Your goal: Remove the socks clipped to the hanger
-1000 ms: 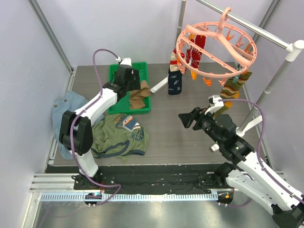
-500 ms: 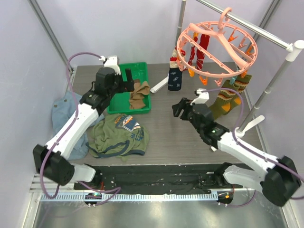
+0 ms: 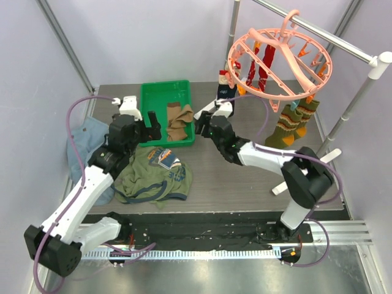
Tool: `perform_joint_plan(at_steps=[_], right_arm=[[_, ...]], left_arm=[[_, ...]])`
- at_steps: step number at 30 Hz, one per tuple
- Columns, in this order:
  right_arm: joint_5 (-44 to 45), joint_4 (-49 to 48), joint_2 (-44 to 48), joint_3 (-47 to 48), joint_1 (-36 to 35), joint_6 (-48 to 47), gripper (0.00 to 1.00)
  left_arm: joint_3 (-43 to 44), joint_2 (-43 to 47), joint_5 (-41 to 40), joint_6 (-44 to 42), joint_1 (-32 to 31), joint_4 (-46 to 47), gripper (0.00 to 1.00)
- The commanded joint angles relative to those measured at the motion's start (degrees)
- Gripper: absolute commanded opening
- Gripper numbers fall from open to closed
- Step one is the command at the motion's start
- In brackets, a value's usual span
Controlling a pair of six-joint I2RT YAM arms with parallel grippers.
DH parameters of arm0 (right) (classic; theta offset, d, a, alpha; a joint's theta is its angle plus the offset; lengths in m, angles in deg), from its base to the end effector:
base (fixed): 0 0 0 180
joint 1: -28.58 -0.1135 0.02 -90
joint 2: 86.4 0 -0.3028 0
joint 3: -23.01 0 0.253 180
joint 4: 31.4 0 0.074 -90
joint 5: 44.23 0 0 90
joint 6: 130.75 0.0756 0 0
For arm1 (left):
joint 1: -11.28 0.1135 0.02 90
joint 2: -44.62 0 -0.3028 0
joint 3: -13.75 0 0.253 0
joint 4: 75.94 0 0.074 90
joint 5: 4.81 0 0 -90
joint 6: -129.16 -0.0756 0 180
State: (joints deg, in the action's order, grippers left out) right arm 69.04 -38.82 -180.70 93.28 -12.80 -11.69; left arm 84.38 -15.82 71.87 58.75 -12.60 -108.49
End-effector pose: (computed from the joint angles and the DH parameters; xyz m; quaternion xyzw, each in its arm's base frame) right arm 0.3283 0.2494 0.2714 0.0355 0.7937 0.2054 0.5714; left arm 0.2412 -0.0877 0.3655 -0.0336 0.8270 -0.1152 0.5492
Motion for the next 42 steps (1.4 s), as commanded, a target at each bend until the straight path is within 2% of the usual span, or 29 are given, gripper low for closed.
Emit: perform_joint_plan(at_steps=[1, 7, 12, 26, 38, 41, 42], right_arm=[[-0.07, -2.67, -6.57, 7.86, -0.98, -0.4, 0.64], [0.9, -1.88, -17.99, 19.54, -0.89, -3.47, 0.63], [0.99, 1.36, -23.64, 28.42, -0.89, -4.45, 0.63], [1.08, 6.99, -31.99, 40.21, -0.98, -5.59, 0.63], [0.91, 12.53, -40.95, 52.41, -1.06, -2.08, 0.6], [-1.03, 12.36, -42.71, 54.88, -1.24, -2.95, 0.54], [-1.38, 12.27, -42.98, 55.5, -1.41, -3.22, 0.48]], left_arm=[[-3.02, 5.07, -7.76, 1.23, 0.15, 5.29, 1.0], [-3.73, 7.8, -7.68, 2.03, -0.03, 5.38, 1.0], [-3.82, 8.5, -8.12, 2.03, -0.2, 5.38, 1.0], [-3.99, 9.73, -8.12, 2.2, -0.2, 5.47, 1.0], [-4.17, 10.52, -9.53, 2.03, -0.2, 5.47, 1.0], [-4.17, 10.7, -9.97, 1.85, -0.2, 5.56, 1.0], [-4.17, 10.7, -10.06, 1.76, -0.12, 5.56, 1.0]])
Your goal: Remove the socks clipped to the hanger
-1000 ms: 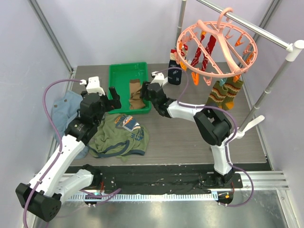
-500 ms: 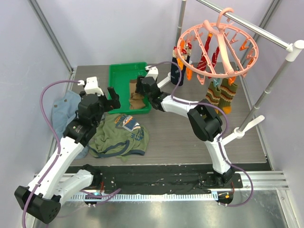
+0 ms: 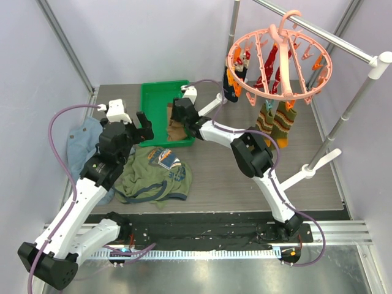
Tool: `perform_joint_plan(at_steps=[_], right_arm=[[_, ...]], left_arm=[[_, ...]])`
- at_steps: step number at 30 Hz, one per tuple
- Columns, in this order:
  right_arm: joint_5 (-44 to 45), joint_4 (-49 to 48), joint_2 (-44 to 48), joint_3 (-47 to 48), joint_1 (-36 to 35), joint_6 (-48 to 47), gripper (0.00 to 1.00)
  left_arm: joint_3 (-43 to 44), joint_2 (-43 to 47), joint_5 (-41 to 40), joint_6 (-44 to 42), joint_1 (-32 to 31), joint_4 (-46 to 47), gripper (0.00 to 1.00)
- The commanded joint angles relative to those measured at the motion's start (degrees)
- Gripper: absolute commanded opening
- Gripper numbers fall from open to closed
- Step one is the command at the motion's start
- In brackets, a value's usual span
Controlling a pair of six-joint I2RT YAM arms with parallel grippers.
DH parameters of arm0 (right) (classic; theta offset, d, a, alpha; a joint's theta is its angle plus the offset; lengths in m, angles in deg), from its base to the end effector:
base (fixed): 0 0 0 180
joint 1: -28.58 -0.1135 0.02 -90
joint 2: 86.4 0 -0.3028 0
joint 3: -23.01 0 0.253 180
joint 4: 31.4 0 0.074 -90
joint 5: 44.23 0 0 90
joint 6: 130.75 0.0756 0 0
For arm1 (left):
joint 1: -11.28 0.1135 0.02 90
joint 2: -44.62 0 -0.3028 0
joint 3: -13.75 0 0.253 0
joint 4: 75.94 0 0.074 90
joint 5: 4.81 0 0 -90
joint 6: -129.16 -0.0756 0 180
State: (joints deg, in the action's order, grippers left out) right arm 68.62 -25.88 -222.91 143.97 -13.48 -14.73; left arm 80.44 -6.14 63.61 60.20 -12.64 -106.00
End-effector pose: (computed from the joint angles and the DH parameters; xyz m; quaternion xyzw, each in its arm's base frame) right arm 0.4781 0.3919 0.2024 -0.0017 0.8159 0.1752 0.5511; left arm 0.2048 -0.0604 0.3822 -0.0956 0.7774 -0.0945 0.6145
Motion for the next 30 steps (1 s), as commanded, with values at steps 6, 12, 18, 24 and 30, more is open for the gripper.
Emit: perform_joint_plan(at_steps=[6, 12, 18, 24, 30], right_arm=[[-10.0, -7.16, -1.22, 5.87, -2.05, -5.09, 0.35], [-12.92, -5.86, -1.31, 8.95, -3.46, -8.18, 0.39], [-6.95, 0.47, 3.34, 6.94, -3.46, -9.84, 0.63], [-3.18, 7.14, 9.59, 3.68, -3.46, -11.96, 0.67], [18.83, 9.51, 12.23, 0.77, -3.46, -15.91, 0.66]], left_arm=[[-0.24, 0.93, -2.14, 0.15, -0.16, 3.07, 1.0], [-0.24, 0.93, -2.41, 0.14, -0.16, 2.89, 1.0], [-0.24, 1.02, -2.67, 0.06, -0.16, 2.98, 1.0], [-0.32, 1.54, -2.5, -0.03, -0.07, 3.07, 1.0], [-0.41, 1.72, -2.94, -0.12, -0.16, 3.07, 1.0]])
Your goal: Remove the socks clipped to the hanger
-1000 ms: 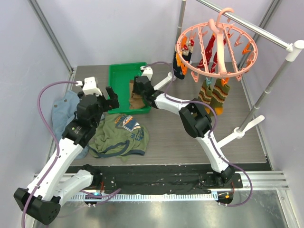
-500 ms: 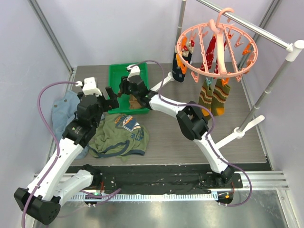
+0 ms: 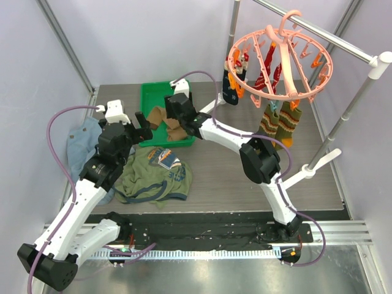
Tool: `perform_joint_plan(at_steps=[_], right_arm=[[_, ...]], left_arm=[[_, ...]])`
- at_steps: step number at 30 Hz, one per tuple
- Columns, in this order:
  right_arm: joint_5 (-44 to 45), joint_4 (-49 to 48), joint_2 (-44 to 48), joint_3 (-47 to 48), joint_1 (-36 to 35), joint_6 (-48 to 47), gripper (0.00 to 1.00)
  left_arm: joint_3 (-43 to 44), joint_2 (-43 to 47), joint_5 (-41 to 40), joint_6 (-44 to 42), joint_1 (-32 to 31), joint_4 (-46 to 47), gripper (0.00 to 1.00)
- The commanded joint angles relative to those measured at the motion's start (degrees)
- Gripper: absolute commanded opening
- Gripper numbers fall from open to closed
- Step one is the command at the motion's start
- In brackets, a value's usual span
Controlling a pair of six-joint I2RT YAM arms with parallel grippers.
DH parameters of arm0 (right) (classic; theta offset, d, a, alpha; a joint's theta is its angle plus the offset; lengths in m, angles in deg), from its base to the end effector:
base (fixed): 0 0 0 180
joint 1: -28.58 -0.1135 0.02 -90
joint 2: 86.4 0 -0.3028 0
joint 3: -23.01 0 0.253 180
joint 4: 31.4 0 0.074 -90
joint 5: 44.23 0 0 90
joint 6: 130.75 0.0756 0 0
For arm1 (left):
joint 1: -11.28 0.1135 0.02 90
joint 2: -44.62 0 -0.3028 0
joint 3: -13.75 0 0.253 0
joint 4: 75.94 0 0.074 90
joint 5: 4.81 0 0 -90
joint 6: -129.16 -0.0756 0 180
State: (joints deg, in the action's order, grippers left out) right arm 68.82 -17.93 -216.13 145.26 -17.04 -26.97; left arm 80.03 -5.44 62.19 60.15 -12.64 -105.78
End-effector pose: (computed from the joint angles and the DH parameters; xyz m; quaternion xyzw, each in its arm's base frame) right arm 0.4397 0.4070 0.2621 -0.1125 0.8074 0.1322 0.5639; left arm 0.2022 -0.0574 0.3825 -0.1035 0.7731 -0.0866 0.6198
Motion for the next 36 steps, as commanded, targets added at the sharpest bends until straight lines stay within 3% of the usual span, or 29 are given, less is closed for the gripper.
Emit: perform_joint_plan(at_steps=[1, 7, 17, 26, 29, 32, 33, 35, 36], right_arm=[[22.27, 2.18, 5.37, 0.27, 0.19, -4.11, 0.67], [40.73, 2.01, 1.86, 5.1, 0.89, -10.79, 0.74], [52.43, -3.52, -2.63, 6.69, 5.63, -13.51, 0.81], [60.97, -34.89, -9.48, 8.88, 8.97, -40.46, 0.8], [61.68, -42.62, -12.03, 10.91, 9.94, -45.67, 0.73], [60.28, -47.03, -11.6, 9.6, 9.68, -48.85, 0.45], [59.75, -47.12, -10.47, 7.77, 9.42, -48.15, 0.27], [58.34, -46.42, -9.05, 5.74, 8.89, -46.66, 0.17], [57.9, -44.94, -8.26, 3.81, 8.8, -44.65, 0.07]], left_arm=[[0.0, 1.02, -1.52, 0.1, -0.16, 2.85, 1.0], [0.09, 1.11, -0.99, 0.19, -0.16, 2.85, 1.0], [0.09, 0.93, -0.03, 0.54, -0.16, 3.11, 1.0], [-0.26, 0.41, 1.12, 1.07, -0.16, 3.37, 1.0], [-0.17, 0.06, 1.03, 0.98, -0.16, 3.38, 1.0], [-0.17, 0.14, 0.68, 0.8, -0.16, 3.37, 1.0], [-0.17, 0.14, 0.51, 0.8, -0.16, 3.38, 1.0], [-0.08, 0.05, 0.5, 0.72, -0.16, 3.46, 1.0], [-0.08, -0.03, 0.5, 0.72, -0.16, 3.46, 1.0]])
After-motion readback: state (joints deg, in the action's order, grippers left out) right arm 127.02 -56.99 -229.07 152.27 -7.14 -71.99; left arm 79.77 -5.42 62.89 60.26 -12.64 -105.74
